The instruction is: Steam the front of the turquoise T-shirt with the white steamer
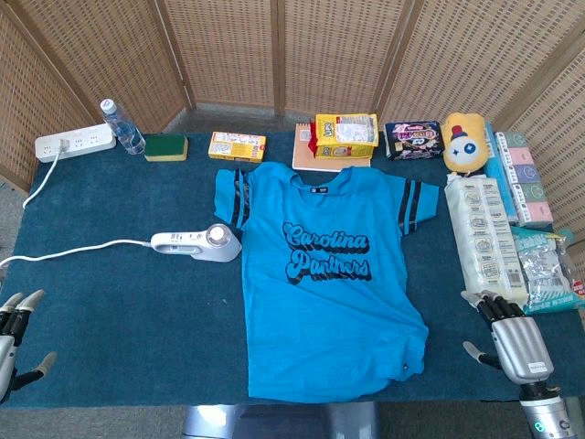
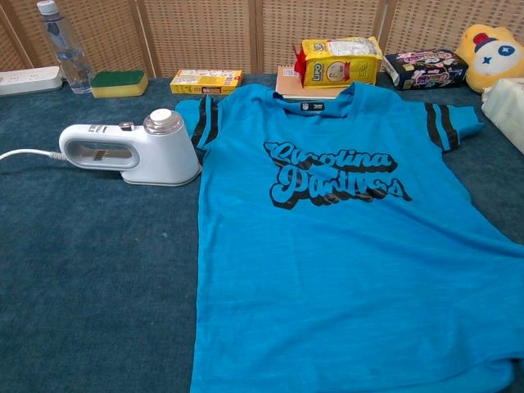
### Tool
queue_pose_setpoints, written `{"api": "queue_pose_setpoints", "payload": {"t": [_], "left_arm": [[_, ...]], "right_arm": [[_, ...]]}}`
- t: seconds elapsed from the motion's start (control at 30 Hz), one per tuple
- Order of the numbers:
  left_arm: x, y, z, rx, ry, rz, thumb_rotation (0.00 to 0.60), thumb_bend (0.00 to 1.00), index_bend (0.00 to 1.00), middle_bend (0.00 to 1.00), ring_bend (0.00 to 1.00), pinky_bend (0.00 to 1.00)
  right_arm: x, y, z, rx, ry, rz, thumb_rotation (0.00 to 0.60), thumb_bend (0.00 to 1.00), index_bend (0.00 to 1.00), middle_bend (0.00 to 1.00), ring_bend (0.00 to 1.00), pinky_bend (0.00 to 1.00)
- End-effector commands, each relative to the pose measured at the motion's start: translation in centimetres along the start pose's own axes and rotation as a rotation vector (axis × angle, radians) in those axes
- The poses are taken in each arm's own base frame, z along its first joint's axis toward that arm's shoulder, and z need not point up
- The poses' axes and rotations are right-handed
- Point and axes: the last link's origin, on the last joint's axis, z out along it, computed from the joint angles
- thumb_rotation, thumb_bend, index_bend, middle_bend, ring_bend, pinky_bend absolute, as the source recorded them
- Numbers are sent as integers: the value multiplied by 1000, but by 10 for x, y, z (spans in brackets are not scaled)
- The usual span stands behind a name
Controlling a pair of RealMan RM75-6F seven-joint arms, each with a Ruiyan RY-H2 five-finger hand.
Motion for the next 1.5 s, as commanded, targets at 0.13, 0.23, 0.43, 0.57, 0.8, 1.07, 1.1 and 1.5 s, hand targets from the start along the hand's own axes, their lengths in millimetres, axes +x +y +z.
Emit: {"api": "queue_pose_setpoints", "payload": {"t": [0.13, 0.23, 0.43, 0.57, 0.8, 1.07, 1.1, 1.5], "left_arm": [[-3, -1, 1, 3, -26, 16, 600, 262, 0, 126, 30, 228], [-1, 0, 0, 0, -23, 17, 600, 263, 0, 126, 30, 228], [11, -1, 1, -15, 8, 27, 600, 263, 0, 126, 30, 228], [15, 1, 3, -23, 16, 19, 600, 261, 0, 126, 30, 228], [20, 7, 8, -47, 9, 29, 600, 262, 0, 126, 30, 228], [22, 5, 7, -32, 5, 22, 600, 262, 0, 126, 30, 228], [22, 4, 7, -31, 5, 22, 600, 262, 0, 126, 30, 228], [17, 8, 10, -35, -12, 17, 600, 262, 0, 126, 30, 228]], "right_arm": [[0, -1, 0, 0, 7, 9, 600, 209, 211, 295, 244, 321], [-1, -2, 0, 4, 5, 10, 600, 209, 211, 295, 245, 326], [-1, -8, -4, 35, -3, 14, 600, 209, 211, 295, 246, 329], [-4, -15, -4, 62, -22, 33, 600, 208, 215, 299, 265, 340], [-23, -37, 2, 167, -112, 16, 600, 207, 217, 300, 265, 340], [-42, -45, 14, 229, -168, -32, 600, 207, 218, 300, 264, 337], [-43, -45, 15, 231, -171, -37, 600, 207, 221, 300, 264, 337], [-43, -35, 18, 238, -186, -86, 600, 208, 240, 300, 264, 337]]}}
